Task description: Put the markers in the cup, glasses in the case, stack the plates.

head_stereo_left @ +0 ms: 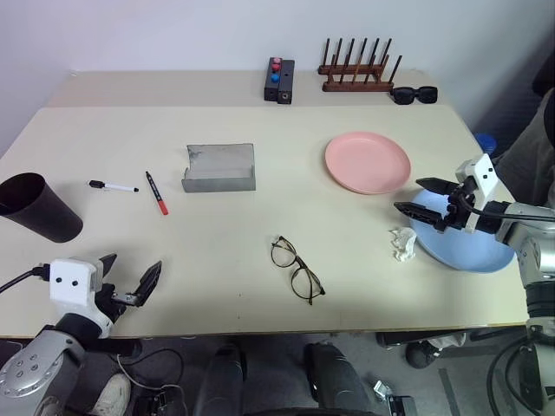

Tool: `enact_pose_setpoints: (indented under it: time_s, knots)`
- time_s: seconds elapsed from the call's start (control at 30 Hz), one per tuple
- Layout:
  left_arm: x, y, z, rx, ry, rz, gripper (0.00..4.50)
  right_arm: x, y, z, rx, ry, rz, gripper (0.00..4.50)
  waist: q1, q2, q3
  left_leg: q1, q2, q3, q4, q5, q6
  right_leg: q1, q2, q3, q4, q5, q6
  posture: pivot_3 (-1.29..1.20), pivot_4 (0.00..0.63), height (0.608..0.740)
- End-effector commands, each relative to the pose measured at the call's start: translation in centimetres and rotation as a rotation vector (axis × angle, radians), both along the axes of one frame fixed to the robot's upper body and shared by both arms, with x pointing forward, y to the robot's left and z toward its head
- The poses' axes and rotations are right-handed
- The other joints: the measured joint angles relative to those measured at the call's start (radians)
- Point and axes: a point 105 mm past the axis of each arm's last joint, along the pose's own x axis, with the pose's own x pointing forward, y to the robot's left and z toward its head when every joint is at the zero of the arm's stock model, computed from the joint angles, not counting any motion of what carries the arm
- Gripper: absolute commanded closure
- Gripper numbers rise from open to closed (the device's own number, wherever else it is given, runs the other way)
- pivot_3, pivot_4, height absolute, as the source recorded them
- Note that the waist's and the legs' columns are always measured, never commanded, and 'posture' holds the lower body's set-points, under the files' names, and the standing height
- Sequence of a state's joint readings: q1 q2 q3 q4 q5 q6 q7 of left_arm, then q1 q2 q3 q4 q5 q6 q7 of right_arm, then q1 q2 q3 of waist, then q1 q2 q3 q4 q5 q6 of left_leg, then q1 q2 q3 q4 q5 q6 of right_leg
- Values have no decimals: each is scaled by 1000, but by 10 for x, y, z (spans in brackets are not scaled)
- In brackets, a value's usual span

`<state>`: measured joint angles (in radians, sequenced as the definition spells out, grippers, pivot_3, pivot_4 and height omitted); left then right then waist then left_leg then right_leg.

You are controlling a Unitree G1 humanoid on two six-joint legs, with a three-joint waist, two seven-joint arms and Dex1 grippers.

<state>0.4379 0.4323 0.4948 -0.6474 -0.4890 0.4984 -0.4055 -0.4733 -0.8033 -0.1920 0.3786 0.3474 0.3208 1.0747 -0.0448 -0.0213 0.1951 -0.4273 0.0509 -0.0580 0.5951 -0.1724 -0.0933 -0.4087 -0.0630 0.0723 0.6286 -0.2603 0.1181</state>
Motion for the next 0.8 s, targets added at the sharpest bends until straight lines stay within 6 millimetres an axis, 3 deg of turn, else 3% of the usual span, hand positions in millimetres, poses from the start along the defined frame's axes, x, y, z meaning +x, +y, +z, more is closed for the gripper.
enact_pose_setpoints:
  time_s: [0.03,0.47,0.8]
  knots:
    - [2,-4,9,14,-45,-6,24,3,6,12,11,-57,10,32,0,0,0,0,0,0,0,0,0,0,0,0,0,0,0,0,150,740]
    - [19,2,13,21,-88,87,24,17,33,15,35,-105,52,32,0,0,0,0,0,0,0,0,0,0,0,0,1,0,0,0,150,740]
    - [63,-16,21,11,-94,91,24,14,95,13,46,-195,184,32,1,0,0,1,0,-1,0,0,0,1,2,0,2,0,1,0,150,740]
